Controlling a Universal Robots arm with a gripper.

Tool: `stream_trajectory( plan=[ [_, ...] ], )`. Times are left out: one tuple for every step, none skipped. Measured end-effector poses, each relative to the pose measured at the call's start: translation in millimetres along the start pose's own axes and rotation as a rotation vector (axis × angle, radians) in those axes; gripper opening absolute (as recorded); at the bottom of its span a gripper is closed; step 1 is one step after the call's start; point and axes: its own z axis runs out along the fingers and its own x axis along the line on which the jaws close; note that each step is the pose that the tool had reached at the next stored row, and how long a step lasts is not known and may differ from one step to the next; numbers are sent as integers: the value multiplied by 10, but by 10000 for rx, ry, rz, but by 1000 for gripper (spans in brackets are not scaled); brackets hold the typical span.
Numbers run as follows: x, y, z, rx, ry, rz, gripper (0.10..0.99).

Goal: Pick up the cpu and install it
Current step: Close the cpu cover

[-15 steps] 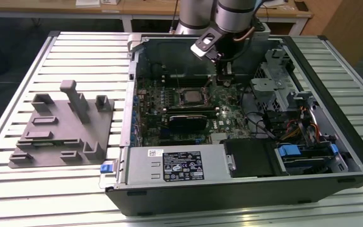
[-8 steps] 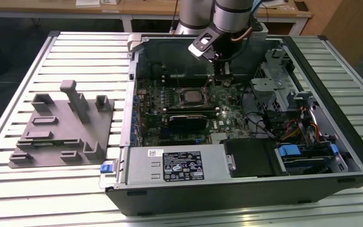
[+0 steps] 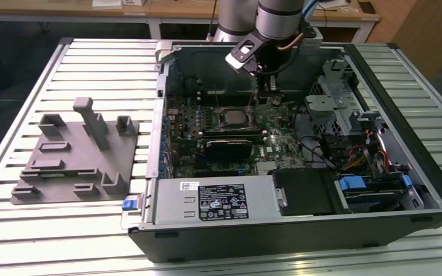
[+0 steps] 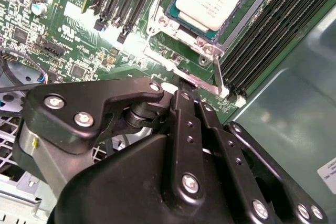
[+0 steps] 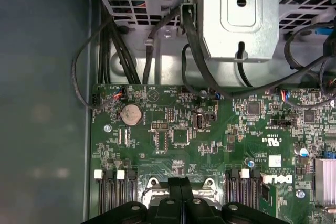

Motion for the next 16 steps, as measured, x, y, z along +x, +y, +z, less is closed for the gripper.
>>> stream_trajectory(
  plan=[
    [0, -7, 0, 0, 0, 0, 106],
    [0, -14, 0, 0, 0, 0, 106],
    [0, -22, -1, 0, 0, -1, 106],
    [0, -31, -1, 0, 0, 0, 106],
    [0, -38, -1, 0, 0, -1, 106],
    [0, -46, -1, -1, 0, 0, 106],
    [0, -54, -1, 0, 0, -1, 106],
    [0, -63, -2, 0, 0, -1, 106],
    [0, -72, -2, 0, 0, 0, 106],
    [0, -82, -2, 0, 0, -1, 106],
    [0, -95, -2, 0, 0, 0, 106],
    [0, -105, -3, 0, 0, 0, 106],
    [0, -110, -2, -1, 0, 0, 106],
    [0, -111, -1, 0, 0, -1, 106],
    [1, -112, 2, -1, 2, -1, 106],
    [0, -116, 4, -1, 1, 0, 106]
  ],
)
